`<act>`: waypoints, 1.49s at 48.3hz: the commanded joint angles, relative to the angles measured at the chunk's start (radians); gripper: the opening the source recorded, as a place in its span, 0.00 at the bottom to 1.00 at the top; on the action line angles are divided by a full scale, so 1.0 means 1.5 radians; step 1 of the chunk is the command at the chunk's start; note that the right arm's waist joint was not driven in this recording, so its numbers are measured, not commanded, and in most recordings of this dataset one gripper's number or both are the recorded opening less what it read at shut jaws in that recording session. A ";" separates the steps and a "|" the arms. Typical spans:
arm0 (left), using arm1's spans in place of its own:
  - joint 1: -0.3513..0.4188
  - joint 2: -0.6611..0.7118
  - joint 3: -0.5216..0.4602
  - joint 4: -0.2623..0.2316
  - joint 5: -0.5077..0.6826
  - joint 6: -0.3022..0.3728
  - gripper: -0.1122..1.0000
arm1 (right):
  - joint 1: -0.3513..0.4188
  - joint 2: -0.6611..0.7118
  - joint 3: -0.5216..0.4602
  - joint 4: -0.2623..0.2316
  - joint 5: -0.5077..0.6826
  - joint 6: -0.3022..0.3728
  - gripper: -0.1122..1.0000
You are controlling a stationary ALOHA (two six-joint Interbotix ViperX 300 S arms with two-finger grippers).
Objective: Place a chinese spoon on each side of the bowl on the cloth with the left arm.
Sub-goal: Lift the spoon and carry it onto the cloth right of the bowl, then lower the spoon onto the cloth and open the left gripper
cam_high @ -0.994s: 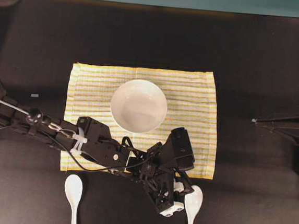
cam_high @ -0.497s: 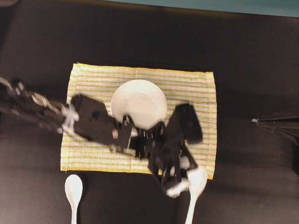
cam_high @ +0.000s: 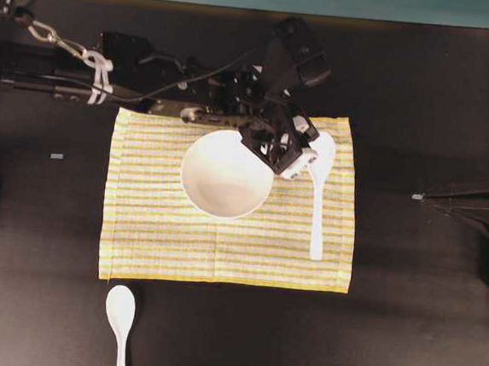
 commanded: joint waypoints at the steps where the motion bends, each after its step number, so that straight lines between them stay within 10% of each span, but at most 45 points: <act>1: -0.002 -0.003 -0.013 0.002 -0.001 0.004 0.14 | 0.000 0.003 -0.008 0.001 -0.003 -0.001 0.10; 51: 0.002 0.094 -0.022 0.002 -0.032 0.079 0.15 | 0.000 0.001 -0.005 0.002 -0.008 0.004 0.10; 72: 0.000 0.081 0.016 0.002 -0.094 0.077 0.87 | 0.000 0.005 0.003 0.002 -0.011 0.004 0.10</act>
